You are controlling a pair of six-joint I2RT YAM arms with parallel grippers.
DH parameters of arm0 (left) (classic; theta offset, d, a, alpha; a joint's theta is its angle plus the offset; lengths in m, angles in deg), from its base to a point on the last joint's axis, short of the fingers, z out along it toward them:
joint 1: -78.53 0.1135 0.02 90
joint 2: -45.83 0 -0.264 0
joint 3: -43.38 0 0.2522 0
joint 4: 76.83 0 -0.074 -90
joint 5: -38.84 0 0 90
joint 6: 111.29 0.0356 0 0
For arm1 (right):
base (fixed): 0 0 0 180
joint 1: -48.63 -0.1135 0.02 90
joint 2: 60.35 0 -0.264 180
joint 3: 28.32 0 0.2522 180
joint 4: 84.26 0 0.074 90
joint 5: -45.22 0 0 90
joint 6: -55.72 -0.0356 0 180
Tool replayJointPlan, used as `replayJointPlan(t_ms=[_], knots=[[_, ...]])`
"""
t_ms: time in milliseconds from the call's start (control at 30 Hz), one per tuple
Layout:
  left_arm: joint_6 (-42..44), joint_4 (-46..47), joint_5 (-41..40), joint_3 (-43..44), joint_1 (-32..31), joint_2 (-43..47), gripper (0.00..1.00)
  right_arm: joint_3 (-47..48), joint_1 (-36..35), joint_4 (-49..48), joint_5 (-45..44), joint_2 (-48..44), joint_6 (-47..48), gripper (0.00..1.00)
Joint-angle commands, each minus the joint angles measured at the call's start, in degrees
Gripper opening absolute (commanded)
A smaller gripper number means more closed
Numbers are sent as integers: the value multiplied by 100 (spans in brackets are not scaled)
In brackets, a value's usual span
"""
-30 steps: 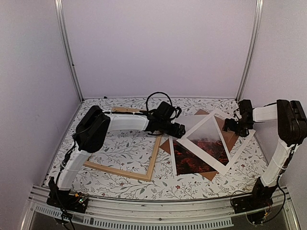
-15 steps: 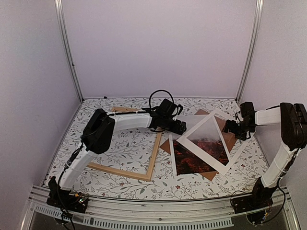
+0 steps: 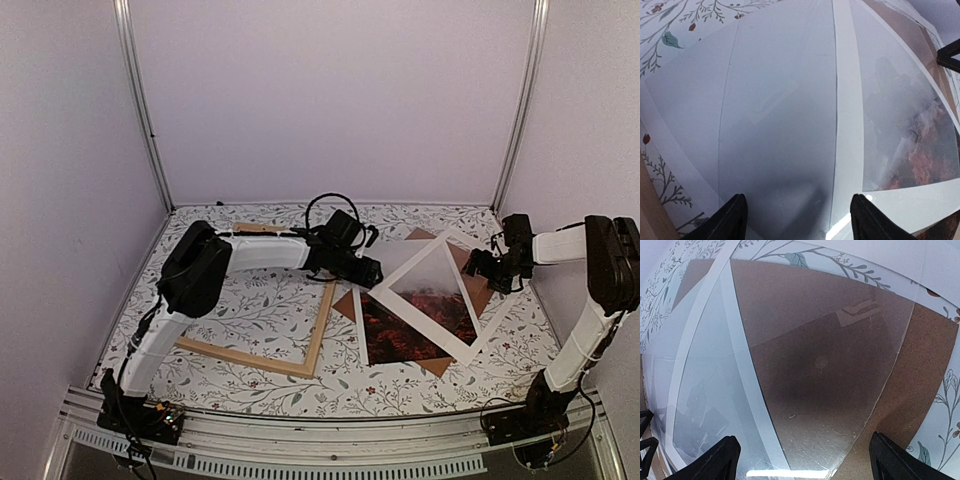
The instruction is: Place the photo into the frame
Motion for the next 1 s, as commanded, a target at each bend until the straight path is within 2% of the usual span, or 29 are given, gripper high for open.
replayJointPlan(t_ms=[0,267,400,500,600,767,967], knots=[[-191,-389,227,-641,-146,269,70,11,-17,218,-92,-3,-39,94],[-207,-495,497,-1136,-478,762,65,340,0,587,-584,-83,228,95],[-73,-442,-110,-1143,-481,1066,74,414,-2,688,-692,-152,316,96],[261,-635,-894,-648,-456,886,84,375,-2,664,-560,-199,308,96],[520,-1230,-1475,247,-411,380,90,308,-4,633,-419,-225,295,96],[476,-1888,-1371,1421,-227,-350,93,214,-3,576,-286,-271,299,96],[259,-1829,-1157,1555,-83,-555,94,215,-1,546,-217,-290,325,96]])
